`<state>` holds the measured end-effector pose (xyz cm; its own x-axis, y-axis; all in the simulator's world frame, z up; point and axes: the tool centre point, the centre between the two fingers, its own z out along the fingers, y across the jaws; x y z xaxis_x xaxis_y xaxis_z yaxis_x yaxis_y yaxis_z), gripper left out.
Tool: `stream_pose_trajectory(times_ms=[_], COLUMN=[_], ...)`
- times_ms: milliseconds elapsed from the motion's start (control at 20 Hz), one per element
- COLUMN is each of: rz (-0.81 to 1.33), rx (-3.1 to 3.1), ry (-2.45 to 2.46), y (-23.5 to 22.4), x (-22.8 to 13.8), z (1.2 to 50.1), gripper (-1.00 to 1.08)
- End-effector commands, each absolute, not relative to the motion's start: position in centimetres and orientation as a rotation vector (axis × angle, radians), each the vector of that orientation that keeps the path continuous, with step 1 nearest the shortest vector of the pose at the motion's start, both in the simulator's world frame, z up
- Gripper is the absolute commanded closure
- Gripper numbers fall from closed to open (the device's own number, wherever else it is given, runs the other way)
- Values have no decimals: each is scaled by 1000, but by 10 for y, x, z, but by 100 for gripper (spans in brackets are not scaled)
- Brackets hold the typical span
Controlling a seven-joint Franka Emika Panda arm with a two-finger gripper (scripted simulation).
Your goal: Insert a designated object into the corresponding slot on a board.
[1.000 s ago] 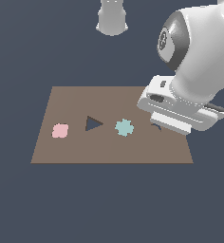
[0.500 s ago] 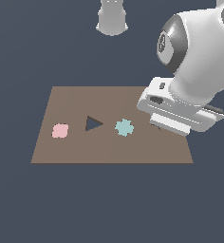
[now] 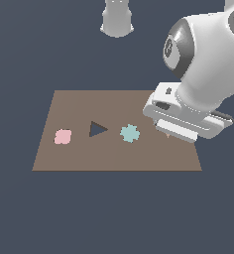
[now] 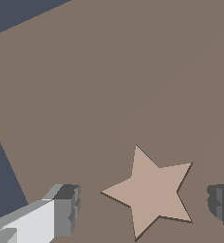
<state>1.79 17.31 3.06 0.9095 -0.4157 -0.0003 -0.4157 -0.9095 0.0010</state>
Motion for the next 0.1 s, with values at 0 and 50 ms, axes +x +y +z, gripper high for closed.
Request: stream_pose_trajectory(times_ms=[0,50], rz=[-1,-1], rx=[3069,3069], ry=[-668,-668], y=[173,173], x=[18,18], z=[31,31], gripper=[-92,-92])
